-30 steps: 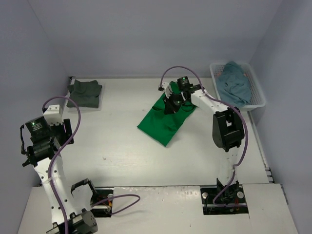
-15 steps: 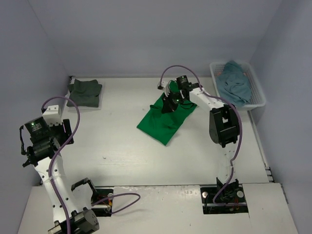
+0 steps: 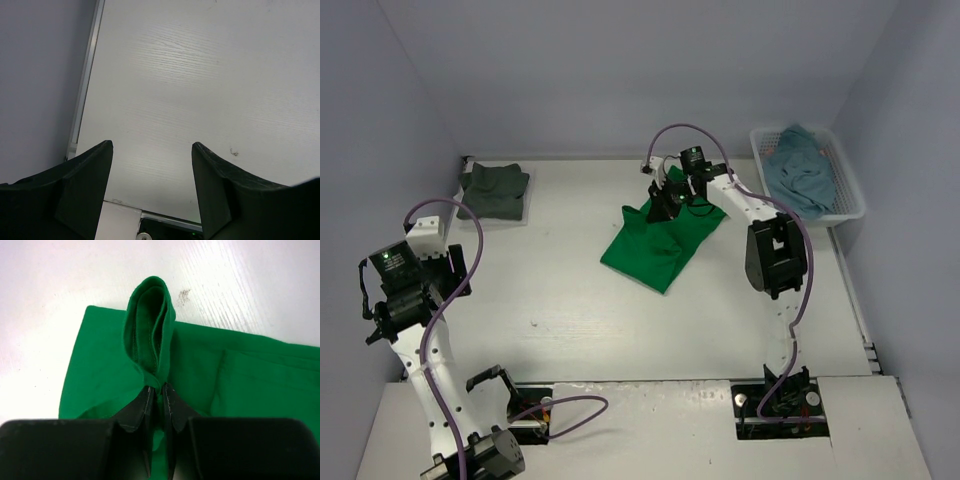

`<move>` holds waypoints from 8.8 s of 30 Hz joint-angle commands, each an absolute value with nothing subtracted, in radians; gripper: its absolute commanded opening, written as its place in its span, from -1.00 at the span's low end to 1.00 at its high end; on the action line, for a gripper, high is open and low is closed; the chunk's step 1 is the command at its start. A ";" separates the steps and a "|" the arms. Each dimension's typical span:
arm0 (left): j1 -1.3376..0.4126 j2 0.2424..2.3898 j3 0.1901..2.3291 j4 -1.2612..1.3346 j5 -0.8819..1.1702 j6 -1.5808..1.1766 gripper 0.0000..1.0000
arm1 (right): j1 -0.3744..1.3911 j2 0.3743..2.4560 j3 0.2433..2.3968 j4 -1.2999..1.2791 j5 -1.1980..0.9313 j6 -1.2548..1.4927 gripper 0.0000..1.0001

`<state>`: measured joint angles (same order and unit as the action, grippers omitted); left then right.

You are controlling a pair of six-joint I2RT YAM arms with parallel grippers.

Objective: Fold and stack the t-shirts
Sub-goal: Fold the tshirt

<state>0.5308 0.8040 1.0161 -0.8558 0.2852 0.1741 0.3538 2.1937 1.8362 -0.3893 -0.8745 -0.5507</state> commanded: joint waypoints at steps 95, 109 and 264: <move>0.560 0.816 1.046 -0.830 0.356 0.170 0.18 | 0.951 2.128 1.299 -0.210 0.370 -0.488 0.23; 0.560 0.822 1.052 -0.836 0.359 0.170 0.18 | 0.939 2.117 1.305 -0.255 0.243 -0.479 -0.45; 0.566 0.885 1.043 -0.858 0.485 0.196 0.18 | 0.463 1.962 1.514 -0.292 -0.554 -0.505 -1.00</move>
